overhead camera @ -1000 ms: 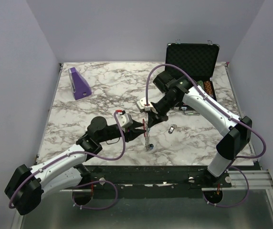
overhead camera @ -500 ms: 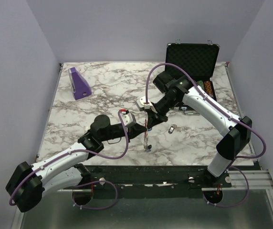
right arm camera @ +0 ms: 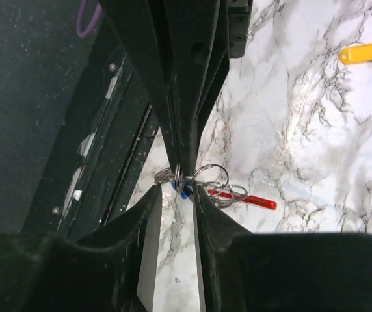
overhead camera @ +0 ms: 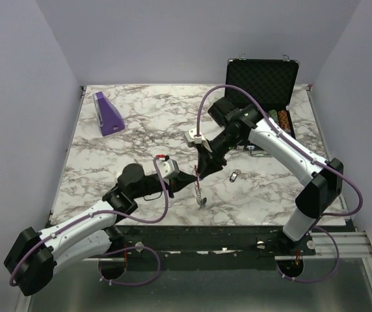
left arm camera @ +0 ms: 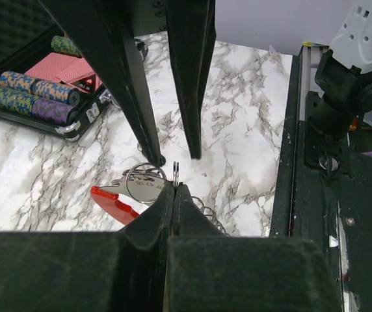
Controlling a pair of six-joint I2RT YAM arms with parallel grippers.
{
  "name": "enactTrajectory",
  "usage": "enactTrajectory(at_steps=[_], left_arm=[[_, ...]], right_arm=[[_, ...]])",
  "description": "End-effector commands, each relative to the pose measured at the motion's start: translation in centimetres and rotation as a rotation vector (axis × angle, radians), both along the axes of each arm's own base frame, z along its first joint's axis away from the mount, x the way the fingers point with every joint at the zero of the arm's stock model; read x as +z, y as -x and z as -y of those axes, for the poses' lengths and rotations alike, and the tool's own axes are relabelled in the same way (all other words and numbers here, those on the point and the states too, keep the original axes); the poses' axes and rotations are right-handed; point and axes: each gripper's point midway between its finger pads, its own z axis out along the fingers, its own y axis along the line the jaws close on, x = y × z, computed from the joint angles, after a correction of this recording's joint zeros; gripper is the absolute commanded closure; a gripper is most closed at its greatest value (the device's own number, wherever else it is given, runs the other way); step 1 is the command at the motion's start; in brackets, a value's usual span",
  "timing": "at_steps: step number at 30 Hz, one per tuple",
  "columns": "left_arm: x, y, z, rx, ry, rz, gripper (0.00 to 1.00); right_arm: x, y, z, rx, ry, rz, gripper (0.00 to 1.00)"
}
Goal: Put the keys on the keyring
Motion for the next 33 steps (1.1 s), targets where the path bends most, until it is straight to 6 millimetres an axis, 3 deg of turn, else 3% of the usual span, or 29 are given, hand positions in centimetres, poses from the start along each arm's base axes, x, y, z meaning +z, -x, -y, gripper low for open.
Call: enactTrajectory(at_steps=[1,6,10,21,33], left_arm=[[2.5,0.4,-1.4,0.058,0.157,0.098,1.0],[2.8,1.0,-2.0,0.062,0.223,0.091,1.0],[3.5,1.3,-2.2,0.059,0.3,0.077,1.0],[5.1,1.7,-2.4,0.039,0.507,-0.024,1.0],[5.7,1.7,-2.2,0.03,0.527,-0.025,1.0]], right_arm=[[1.9,0.8,-0.7,-0.046,-0.082,-0.089,0.63],[2.9,1.4,-0.1,-0.04,-0.172,-0.16,0.55],[2.7,2.3,-0.3,0.0,-0.221,-0.202,0.55],[3.0,2.4,-0.9,0.029,-0.262,-0.245,0.57],[1.9,1.8,-1.0,-0.029,-0.219,-0.248,0.6]])
